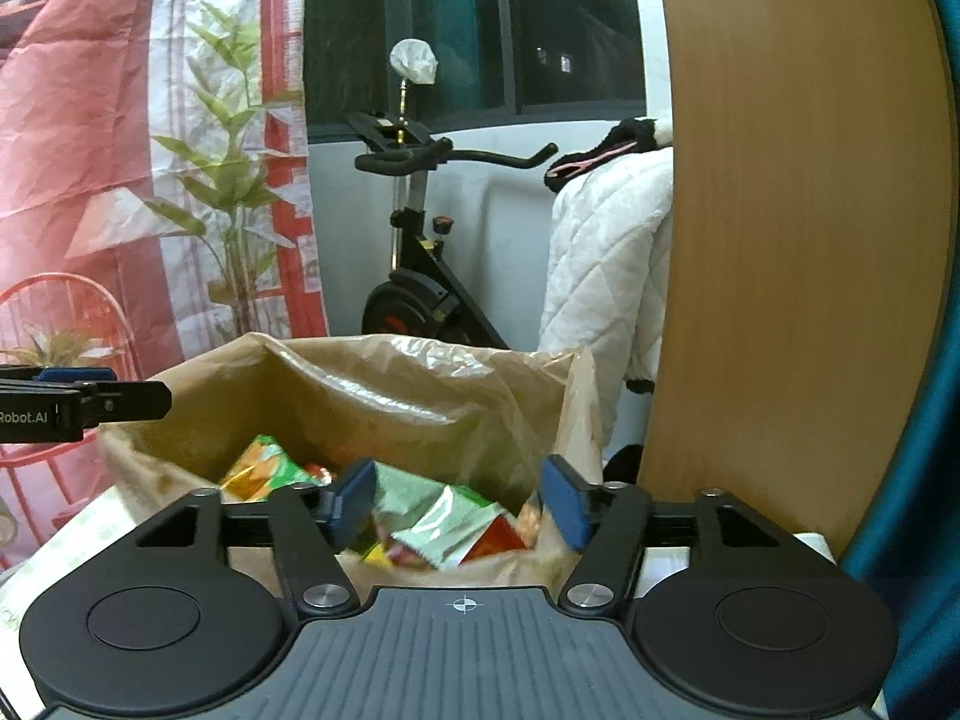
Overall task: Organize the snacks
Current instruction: 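Carry both snacks over the lined box and open both tools to drop them, then lower both tools to the table and grasp the green wrapped cake with the right tool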
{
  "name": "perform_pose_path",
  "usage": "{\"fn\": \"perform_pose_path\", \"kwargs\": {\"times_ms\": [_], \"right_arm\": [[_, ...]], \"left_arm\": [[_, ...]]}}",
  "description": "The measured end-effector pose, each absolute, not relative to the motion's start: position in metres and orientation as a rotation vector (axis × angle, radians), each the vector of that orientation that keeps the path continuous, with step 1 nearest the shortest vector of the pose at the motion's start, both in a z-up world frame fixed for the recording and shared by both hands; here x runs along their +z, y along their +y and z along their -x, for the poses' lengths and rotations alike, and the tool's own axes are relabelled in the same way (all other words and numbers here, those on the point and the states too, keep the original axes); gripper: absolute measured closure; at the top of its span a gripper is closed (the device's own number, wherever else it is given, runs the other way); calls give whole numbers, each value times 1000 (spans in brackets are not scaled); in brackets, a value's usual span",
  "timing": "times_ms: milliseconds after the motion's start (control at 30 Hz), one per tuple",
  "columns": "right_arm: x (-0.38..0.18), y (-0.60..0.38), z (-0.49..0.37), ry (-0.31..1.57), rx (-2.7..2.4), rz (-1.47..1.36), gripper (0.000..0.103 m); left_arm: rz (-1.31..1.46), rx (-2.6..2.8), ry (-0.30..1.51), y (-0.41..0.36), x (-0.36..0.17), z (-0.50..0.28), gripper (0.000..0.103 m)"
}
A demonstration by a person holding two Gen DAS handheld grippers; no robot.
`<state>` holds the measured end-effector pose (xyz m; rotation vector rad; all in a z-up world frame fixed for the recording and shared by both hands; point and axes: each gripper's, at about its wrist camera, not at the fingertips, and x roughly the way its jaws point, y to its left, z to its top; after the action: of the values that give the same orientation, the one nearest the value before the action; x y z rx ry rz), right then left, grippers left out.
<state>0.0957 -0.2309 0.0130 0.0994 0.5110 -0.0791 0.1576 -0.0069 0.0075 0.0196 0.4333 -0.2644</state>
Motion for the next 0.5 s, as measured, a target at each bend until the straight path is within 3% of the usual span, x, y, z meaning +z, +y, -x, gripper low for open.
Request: {"fn": "perform_pose_path", "kwargs": {"times_ms": [333, 500], "right_arm": [[24, -208, -38, 501, -29, -101, 7], [20, -197, -15, 499, -19, -91, 2]], "left_arm": [[47, -265, 458, 9, 16, -108, 11], [15, -237, 449, 9, 8, -85, 9]]}}
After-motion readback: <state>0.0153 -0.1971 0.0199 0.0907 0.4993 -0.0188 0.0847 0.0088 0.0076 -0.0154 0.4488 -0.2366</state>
